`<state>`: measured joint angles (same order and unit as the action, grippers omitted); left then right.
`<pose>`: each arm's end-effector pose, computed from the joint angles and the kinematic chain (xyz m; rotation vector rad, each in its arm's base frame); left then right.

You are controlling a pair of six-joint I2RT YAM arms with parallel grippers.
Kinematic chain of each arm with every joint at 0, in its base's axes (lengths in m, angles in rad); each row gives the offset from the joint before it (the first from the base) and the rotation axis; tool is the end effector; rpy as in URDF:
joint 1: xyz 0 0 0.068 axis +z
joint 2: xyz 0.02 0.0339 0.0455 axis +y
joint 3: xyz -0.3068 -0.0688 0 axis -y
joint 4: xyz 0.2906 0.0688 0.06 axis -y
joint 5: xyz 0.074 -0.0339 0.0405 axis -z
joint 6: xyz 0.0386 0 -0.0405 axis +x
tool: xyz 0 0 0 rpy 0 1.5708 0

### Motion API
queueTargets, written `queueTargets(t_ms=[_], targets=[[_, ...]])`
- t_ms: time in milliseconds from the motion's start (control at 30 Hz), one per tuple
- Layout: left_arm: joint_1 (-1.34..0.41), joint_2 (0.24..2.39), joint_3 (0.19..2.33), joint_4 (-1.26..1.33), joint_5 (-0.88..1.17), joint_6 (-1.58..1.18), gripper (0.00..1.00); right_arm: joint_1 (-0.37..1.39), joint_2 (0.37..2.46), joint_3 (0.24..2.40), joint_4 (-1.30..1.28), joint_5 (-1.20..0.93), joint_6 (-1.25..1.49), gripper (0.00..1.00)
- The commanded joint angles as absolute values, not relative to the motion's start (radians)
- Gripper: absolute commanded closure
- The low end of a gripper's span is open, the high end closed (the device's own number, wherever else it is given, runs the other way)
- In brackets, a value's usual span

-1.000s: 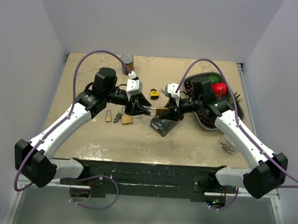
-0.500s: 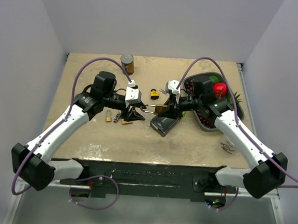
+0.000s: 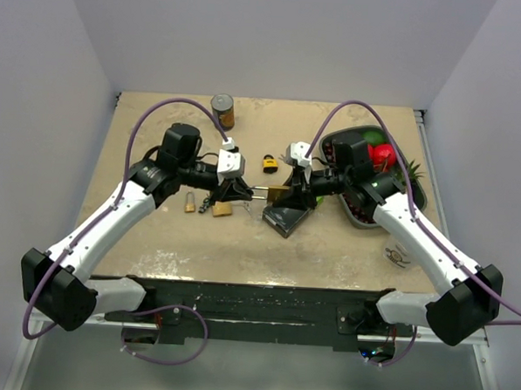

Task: Lock with the key
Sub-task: Lock the lock.

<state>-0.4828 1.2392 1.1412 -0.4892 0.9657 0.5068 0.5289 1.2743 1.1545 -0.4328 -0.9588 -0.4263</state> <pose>0.2466 -0.1651 0.3817 1.4108 1.4591 -1.0118 0.2499 0.1826 0.3813 -1.3987 1.4715 1.0681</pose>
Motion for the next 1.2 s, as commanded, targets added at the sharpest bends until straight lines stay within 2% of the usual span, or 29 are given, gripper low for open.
queueTargets(t_ms=[0, 333, 567, 867, 1167], targets=[[-0.491, 1.250, 1.146, -0.390, 1.069, 0.442, 1.00, 0.577, 1.275, 1.221, -0.270, -1.005, -0.394, 1.00], [-0.517, 1.253, 1.132, -0.302, 1.146, 0.342, 1.00, 0.635, 1.310, 1.221, -0.155, -0.930, -0.388, 1.00], [-0.535, 1.250, 1.075, -0.086, 1.149, 0.223, 1.00, 0.663, 1.348, 1.230, -0.107, -1.014, -0.324, 1.00], [-0.601, 1.276, 1.072, 0.060, 1.158, 0.206, 1.00, 0.707, 1.373, 1.220, -0.026, -1.092, -0.262, 1.00], [-0.629, 1.304, 1.081, 0.084, 1.189, 0.190, 1.00, 0.739, 1.416, 1.239, 0.118, -1.129, -0.184, 1.00]])
